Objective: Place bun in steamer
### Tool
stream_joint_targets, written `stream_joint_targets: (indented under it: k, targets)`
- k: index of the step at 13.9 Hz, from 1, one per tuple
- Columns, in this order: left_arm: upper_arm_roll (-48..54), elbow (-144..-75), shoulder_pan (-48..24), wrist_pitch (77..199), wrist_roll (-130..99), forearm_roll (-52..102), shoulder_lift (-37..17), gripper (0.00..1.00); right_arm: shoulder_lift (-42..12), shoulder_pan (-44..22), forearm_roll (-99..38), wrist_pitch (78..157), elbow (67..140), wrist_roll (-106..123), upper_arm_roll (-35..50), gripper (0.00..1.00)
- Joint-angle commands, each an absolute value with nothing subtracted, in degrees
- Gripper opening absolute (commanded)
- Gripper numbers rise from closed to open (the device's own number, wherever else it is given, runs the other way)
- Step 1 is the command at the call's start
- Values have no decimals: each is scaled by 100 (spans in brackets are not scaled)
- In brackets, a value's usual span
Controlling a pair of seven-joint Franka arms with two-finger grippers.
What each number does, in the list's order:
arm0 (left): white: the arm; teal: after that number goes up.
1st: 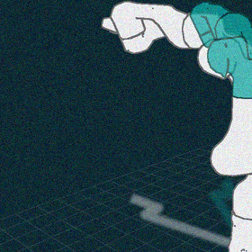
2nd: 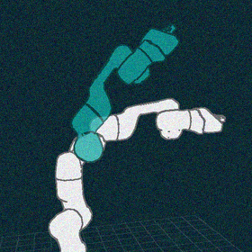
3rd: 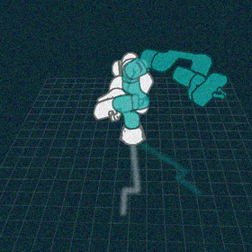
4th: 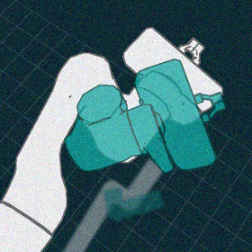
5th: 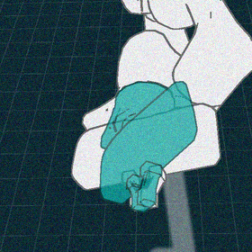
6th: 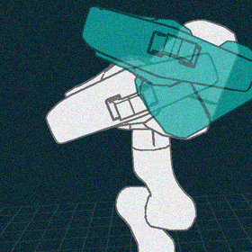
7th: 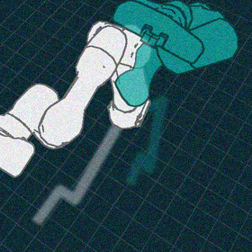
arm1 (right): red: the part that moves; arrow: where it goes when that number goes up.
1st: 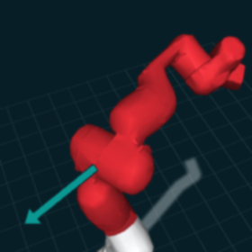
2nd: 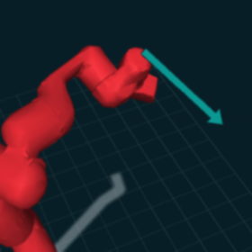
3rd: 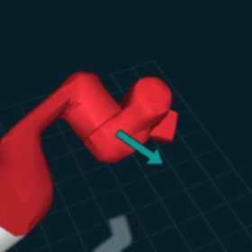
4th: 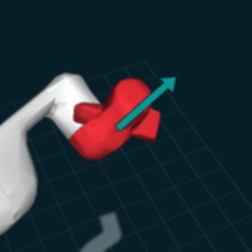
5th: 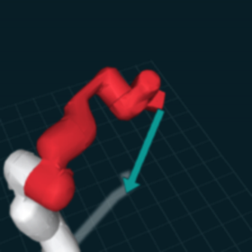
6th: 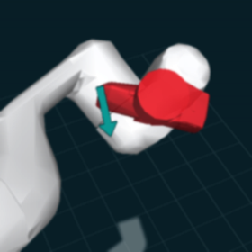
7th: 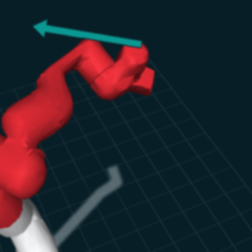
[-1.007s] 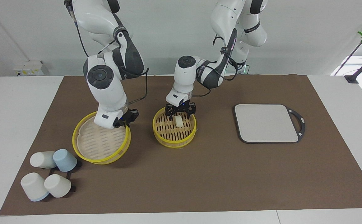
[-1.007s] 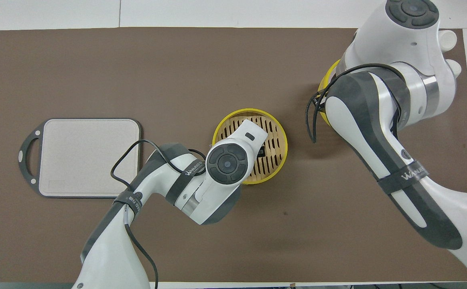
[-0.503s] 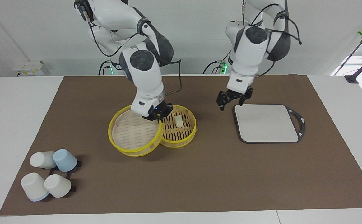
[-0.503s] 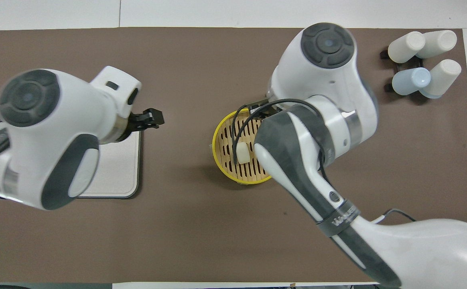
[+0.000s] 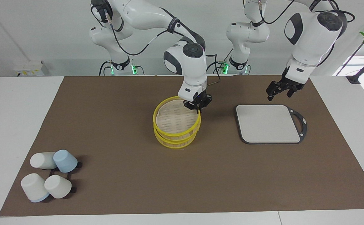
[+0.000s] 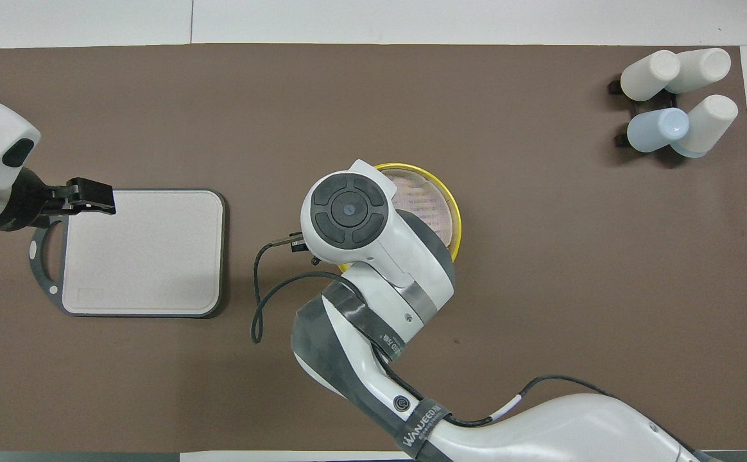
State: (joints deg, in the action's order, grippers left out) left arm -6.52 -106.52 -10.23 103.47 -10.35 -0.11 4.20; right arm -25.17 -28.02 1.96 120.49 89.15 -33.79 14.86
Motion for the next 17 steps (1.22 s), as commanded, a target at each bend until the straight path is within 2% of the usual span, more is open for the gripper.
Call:
stream_joint_targets:
  k: [1,5,9,12,17]
  targets:
    - [-571,-10468,-835,10099,-765,-35,422,100,-2417,-2759,299,12155,9052,-3437,1468,0]
    - [-580,-10415,-835,10020,-756,-35,422,100,-2347,-2760,694,12164,9333,-3191,1468,0]
    - [-598,-10152,-844,9783,-756,-26,299,100,-2189,-2777,703,12594,9834,-3146,1476,0]
    - [-571,-9591,-844,9379,-747,-26,9,100,-2188,-2707,712,12559,9852,-2866,1476,0]
    - [-571,-9624,-783,9194,-483,-18,79,100,-2188,-2707,668,12656,9879,-2962,1485,0]
